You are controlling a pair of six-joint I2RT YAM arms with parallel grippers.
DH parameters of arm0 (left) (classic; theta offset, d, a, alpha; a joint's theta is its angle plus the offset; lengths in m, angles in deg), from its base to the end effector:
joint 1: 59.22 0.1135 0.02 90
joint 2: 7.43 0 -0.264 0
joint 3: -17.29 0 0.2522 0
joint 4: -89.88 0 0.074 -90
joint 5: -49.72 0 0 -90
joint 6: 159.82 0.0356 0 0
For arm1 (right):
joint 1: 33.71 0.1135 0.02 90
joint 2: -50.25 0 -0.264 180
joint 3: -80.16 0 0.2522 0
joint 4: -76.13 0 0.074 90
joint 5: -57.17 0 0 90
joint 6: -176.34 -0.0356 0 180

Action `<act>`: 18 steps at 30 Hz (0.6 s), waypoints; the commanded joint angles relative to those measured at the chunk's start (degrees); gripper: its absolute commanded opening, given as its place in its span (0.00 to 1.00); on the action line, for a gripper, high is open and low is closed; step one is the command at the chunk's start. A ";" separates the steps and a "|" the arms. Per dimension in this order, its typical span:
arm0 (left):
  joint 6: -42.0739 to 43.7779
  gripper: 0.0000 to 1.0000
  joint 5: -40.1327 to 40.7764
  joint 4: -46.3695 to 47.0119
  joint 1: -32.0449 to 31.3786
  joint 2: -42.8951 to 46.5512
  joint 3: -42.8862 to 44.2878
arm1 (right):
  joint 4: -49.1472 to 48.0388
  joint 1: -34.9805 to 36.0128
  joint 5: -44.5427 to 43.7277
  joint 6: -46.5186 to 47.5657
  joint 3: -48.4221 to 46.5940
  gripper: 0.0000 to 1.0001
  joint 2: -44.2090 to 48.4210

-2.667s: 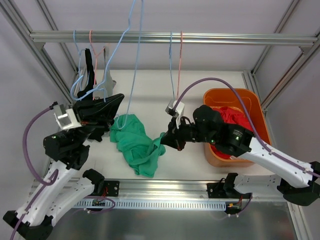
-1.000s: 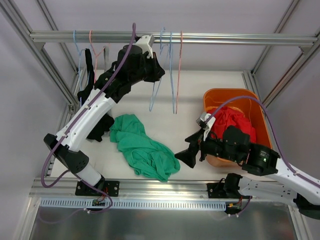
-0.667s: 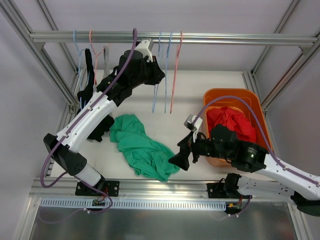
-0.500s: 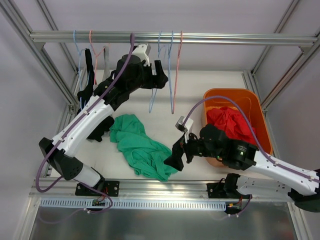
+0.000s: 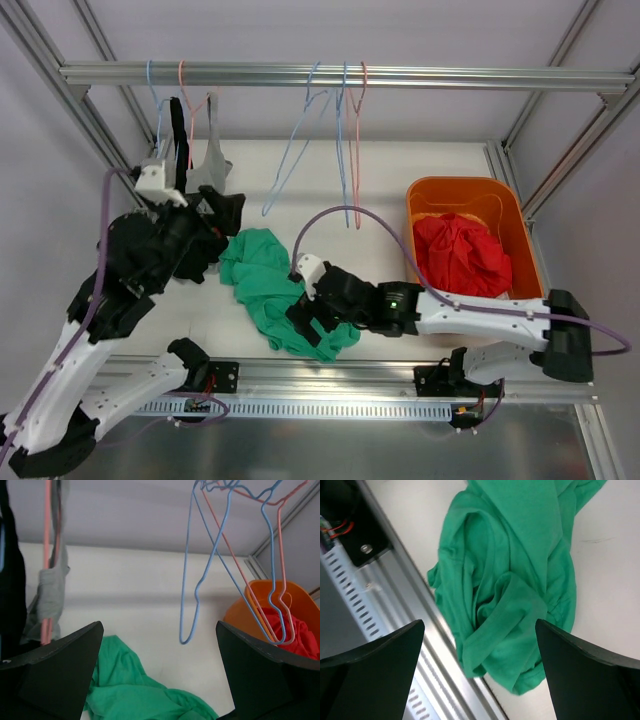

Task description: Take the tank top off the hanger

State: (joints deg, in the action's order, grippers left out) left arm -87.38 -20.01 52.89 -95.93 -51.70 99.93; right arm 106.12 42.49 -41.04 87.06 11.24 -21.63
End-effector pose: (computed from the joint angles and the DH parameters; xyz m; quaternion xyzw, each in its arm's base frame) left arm 0.1164 -0.0714 0.4569 -0.0098 0.6990 -0.2119 0.6829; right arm 0.0721 0.2721 0.2920 -0.5183 0.7075 0.2418 0.4152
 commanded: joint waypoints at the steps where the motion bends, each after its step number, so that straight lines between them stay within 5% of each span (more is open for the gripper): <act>1: 3.76 0.99 3.01 -1.64 0.06 7.25 -6.37 | -6.38 0.26 -7.52 1.13 -5.92 0.99 -7.03; 9: 6.48 0.99 5.22 -7.71 0.06 23.24 -14.03 | -7.00 -2.46 -8.23 2.54 -19.36 1.00 -28.28; 18: 6.75 0.99 5.30 -7.80 0.06 25.73 -19.49 | -8.23 -8.35 -2.08 4.48 -27.37 1.00 -45.18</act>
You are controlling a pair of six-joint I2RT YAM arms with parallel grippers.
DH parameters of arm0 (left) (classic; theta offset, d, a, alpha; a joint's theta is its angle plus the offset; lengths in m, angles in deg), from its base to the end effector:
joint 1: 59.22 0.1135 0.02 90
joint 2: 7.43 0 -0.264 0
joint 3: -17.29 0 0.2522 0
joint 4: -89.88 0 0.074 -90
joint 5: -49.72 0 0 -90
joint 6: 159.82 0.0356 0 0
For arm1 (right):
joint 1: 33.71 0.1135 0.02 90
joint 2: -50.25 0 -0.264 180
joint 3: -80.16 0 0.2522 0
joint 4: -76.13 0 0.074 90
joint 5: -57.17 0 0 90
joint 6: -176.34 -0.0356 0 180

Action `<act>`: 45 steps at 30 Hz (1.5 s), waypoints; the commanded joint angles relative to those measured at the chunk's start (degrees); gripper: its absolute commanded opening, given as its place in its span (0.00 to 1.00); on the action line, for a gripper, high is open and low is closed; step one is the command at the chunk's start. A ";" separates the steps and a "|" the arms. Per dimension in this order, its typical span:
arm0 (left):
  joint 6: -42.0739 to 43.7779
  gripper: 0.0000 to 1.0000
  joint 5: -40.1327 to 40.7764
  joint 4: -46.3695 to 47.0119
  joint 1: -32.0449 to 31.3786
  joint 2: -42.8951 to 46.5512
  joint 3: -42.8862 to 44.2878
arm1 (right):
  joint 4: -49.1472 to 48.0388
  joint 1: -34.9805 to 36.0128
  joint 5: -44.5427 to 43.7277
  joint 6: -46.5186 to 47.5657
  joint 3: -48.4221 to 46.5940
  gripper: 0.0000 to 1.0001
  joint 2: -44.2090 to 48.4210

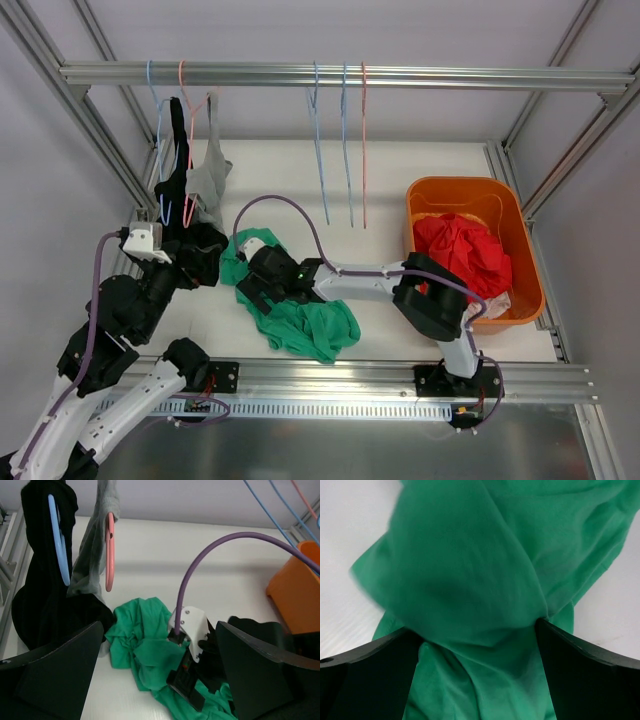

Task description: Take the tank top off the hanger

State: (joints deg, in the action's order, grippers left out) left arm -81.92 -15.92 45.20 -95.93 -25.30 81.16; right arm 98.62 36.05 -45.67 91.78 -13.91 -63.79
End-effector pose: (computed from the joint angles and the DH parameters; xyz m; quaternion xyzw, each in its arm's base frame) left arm 0.0491 -0.0183 0.3784 -0.0018 0.6996 -0.1546 0.6976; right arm 0.1613 0.4146 0.1951 -0.5192 0.7480 0.1266 0.3936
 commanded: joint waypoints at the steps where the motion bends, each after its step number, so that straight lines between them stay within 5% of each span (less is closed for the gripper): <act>1: 1.11 0.99 1.65 -0.02 0.06 -0.59 -0.71 | -0.82 -2.08 2.82 -0.85 -1.87 1.00 -4.86; 5: 0.23 0.99 6.48 -0.37 0.06 1.86 -1.24 | -0.82 -1.21 4.31 -2.79 1.99 0.91 -6.46; 8: -0.47 0.99 10.09 -0.64 0.15 3.45 -1.59 | -2.66 1.24 3.98 -2.71 4.98 0.33 -4.72; 9: -0.38 0.99 10.62 -0.64 0.32 4.67 -1.85 | -3.89 1.87 3.70 -2.36 7.34 0.02 -3.66; 17: -0.21 0.99 13.08 -0.81 0.41 7.94 -3.08 | -6.54 6.00 -2.10 -2.71 17.99 0.00 21.35; 28: 0.06 0.99 13.78 -0.64 0.41 8.11 -3.35 | 4.35 6.18 -7.98 0.72 22.48 0.00 53.09; 35: 0.23 0.99 14.22 -0.64 0.41 8.29 -3.35 | 17.34 6.18 -9.04 2.21 15.11 0.00 67.18; 45: 0.41 0.99 14.49 -0.64 0.50 8.99 -3.44 | 34.85 6.18 -26.43 10.20 -10.89 0.00 66.77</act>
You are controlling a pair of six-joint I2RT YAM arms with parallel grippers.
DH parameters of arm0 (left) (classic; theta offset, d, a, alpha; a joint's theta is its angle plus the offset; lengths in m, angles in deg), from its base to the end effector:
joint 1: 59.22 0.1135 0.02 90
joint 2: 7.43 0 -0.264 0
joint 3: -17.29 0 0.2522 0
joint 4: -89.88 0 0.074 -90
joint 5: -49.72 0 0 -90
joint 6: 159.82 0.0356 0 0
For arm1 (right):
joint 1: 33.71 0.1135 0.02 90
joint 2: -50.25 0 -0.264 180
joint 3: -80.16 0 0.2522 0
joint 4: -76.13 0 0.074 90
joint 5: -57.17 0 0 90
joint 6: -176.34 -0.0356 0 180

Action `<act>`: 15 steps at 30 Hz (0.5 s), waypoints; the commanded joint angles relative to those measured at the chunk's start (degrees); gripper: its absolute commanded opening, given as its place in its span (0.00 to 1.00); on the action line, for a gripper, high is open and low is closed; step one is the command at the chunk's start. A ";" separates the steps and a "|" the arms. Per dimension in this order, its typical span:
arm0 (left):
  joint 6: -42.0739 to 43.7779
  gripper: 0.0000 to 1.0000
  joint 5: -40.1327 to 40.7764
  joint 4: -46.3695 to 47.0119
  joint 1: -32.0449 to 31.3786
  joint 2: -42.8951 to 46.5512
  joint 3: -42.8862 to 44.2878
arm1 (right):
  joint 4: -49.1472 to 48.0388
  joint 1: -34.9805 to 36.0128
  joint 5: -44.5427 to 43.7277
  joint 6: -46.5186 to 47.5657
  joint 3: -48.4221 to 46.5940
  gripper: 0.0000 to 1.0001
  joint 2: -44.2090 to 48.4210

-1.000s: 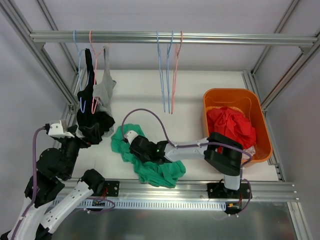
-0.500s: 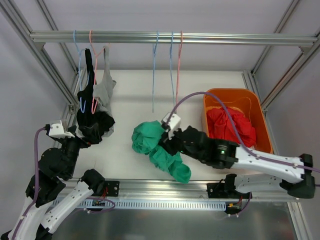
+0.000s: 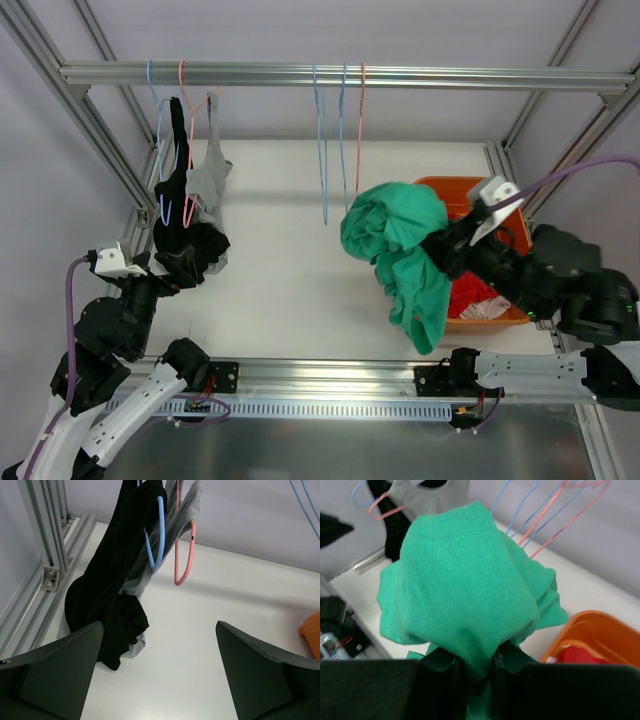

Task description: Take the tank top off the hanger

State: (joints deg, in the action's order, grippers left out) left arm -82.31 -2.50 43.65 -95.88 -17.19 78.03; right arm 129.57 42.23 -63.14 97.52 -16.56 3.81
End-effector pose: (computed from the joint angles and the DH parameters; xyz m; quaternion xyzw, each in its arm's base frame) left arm 0.0294 0.0053 0.3627 -0.0988 0.6764 -0.0901 0.7243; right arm 0.0426 0.0963 0.4930 -0.3529 0.6319 0.1949 0.6620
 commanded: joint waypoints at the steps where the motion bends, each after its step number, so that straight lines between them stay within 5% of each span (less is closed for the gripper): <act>1: 0.71 0.99 1.07 0.92 0.45 0.88 -0.31 | 4.26 -0.09 -12.64 7.16 -13.06 0.00 -1.55; 8: 0.63 0.99 0.28 0.92 0.37 1.06 -0.22 | 1.91 -3.94 -28.84 25.78 -31.45 0.00 -12.96; 13: 0.45 0.99 -0.60 0.83 0.45 1.06 -0.14 | 2.24 -31.07 -11.74 22.59 -30.70 0.00 -17.72; 15: 0.54 0.98 -0.78 0.92 0.45 1.15 -0.13 | 3.38 -44.13 2.96 14.80 -25.52 0.00 -18.69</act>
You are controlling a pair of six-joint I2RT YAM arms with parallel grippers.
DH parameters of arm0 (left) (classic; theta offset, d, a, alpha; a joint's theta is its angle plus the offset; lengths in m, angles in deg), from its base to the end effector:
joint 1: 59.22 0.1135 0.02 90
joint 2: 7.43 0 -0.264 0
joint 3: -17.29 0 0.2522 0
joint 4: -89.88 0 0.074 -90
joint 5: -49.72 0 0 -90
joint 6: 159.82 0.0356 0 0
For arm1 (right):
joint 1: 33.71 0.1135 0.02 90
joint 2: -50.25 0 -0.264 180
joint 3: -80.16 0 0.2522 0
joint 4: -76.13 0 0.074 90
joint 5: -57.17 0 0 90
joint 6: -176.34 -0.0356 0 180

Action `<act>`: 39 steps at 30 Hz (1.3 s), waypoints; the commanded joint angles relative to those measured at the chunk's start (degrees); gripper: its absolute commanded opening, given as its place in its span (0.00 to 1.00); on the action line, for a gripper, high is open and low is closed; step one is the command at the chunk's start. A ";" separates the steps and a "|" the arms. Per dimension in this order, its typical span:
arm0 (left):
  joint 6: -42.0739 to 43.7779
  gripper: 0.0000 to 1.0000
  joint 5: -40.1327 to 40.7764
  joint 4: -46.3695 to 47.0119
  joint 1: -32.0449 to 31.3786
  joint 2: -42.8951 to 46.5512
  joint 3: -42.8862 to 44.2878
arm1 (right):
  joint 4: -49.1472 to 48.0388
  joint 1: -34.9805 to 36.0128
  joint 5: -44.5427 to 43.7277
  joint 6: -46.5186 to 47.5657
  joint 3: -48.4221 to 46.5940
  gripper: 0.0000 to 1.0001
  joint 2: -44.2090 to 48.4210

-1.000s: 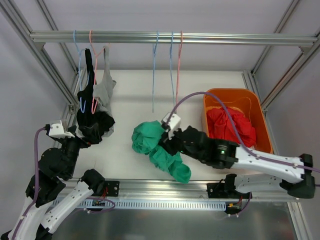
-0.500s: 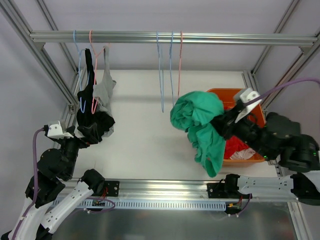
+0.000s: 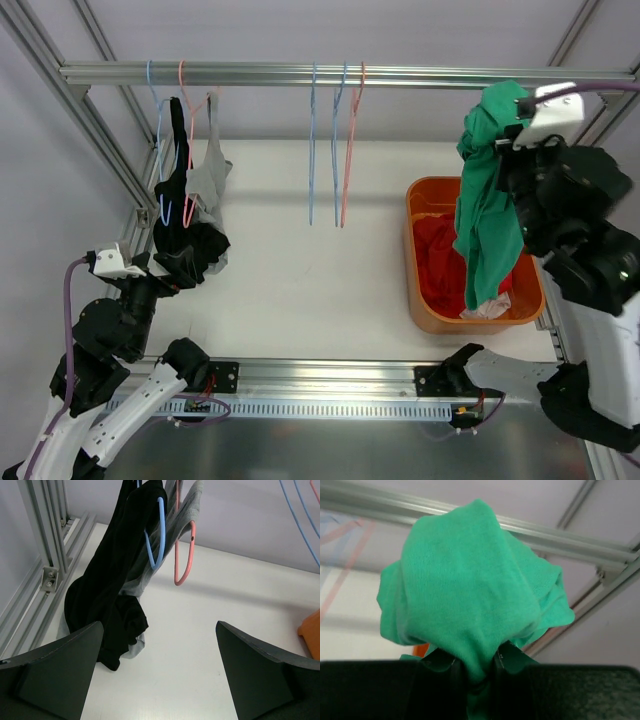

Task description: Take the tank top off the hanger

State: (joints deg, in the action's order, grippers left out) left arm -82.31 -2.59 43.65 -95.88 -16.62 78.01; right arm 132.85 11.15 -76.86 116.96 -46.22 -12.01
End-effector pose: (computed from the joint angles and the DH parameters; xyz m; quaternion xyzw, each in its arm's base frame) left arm 0.0274 0.0067 0.3626 -0.0999 0.6734 -0.0930 0.7266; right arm 0.0926 0.0572 0.5869 -0.1518 0.6562 -0.1592 0.7218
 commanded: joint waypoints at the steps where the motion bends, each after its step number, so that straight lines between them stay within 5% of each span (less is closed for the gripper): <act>1: 0.45 0.99 -0.69 0.92 0.45 0.75 -0.03 | 0.19 -16.35 20.18 -6.34 6.42 0.00 -2.95; 6: 0.98 0.99 -0.95 0.92 0.37 0.58 -0.11 | -12.80 -28.48 32.03 -11.08 32.39 0.00 2.48; 13: -0.16 0.99 -3.49 0.92 0.45 -2.40 1.46 | -27.46 -34.22 38.66 -23.20 62.72 0.00 5.31; 19: -1.92 0.98 -9.91 0.83 0.45 -6.97 5.24 | -27.58 -39.67 41.48 -26.30 66.13 0.00 -11.71; 24: -2.45 0.99 -14.22 0.65 0.45 -8.73 8.93 | -26.97 -39.85 43.41 -27.35 65.51 0.00 -14.04; 27: -2.27 0.99 -13.97 -0.83 0.45 -12.16 14.46 | -23.02 -39.76 43.15 -27.97 61.41 0.31 -8.24; 28: -2.36 0.99 -13.44 -3.37 0.37 -15.82 19.26 | -18.57 -39.85 42.28 -28.06 59.38 0.55 -7.10; 33: -0.79 0.99 -9.05 -11.20 0.45 -32.86 37.63 | -4.06 -39.76 35.00 -26.84 45.85 0.97 -1.12; 39: 4.21 0.99 -6.23 -12.88 0.45 -47.47 53.28 | 3.18 -39.85 33.56 -25.78 40.02 0.99 6.34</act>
State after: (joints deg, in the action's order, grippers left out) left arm -82.38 -11.42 34.29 -95.88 -57.16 124.13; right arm 127.91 -28.39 -41.41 90.42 -4.01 -9.34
